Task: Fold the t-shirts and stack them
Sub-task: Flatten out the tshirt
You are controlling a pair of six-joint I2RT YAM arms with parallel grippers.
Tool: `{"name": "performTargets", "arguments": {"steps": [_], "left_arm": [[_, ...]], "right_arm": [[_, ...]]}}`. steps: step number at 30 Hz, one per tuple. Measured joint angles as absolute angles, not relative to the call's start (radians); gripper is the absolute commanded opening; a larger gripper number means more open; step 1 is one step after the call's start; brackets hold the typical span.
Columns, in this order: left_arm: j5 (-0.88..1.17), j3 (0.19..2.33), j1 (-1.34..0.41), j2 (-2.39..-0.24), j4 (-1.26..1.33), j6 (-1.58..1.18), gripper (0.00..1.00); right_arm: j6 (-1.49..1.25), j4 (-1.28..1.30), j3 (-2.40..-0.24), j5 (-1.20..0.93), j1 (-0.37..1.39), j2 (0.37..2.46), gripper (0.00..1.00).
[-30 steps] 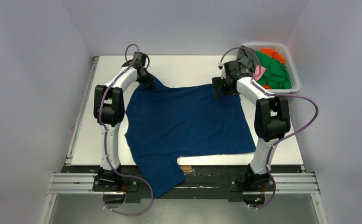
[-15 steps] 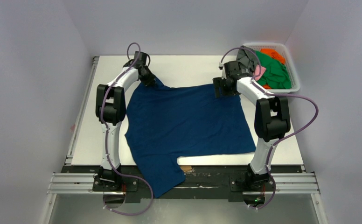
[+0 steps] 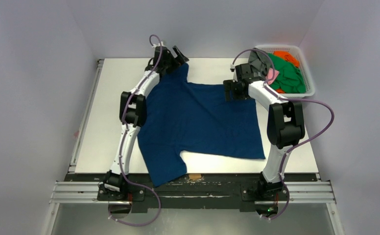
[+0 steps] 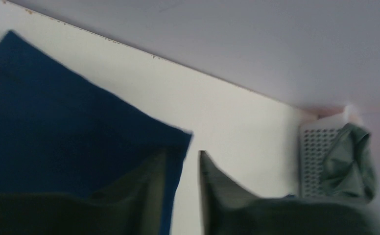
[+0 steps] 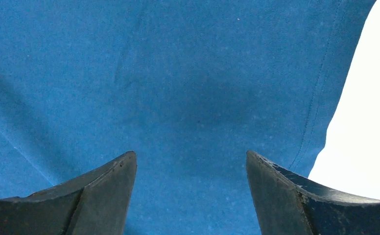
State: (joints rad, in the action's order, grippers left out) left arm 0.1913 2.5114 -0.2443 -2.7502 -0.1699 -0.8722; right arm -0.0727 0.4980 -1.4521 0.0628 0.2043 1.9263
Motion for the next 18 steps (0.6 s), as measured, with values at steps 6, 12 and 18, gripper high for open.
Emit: {"name": "performTargets", "arguments": {"steps": [6,12,18], "left_arm": [[0.204,2.355,-0.248,-2.644,-0.178,-0.788,1.0],[0.189,2.096,-0.244,-2.293,-0.261,-0.686,1.0],[0.176,1.912,-0.243,-2.033,-0.311,-0.657,1.0]], "right_arm": [[-0.097,0.476,-1.446,0.071,0.204,1.926,0.85],[-0.165,0.435,-1.414,0.087,0.204,1.921,0.9],[-0.224,0.398,-1.353,0.089,0.204,1.904,0.93]]}}
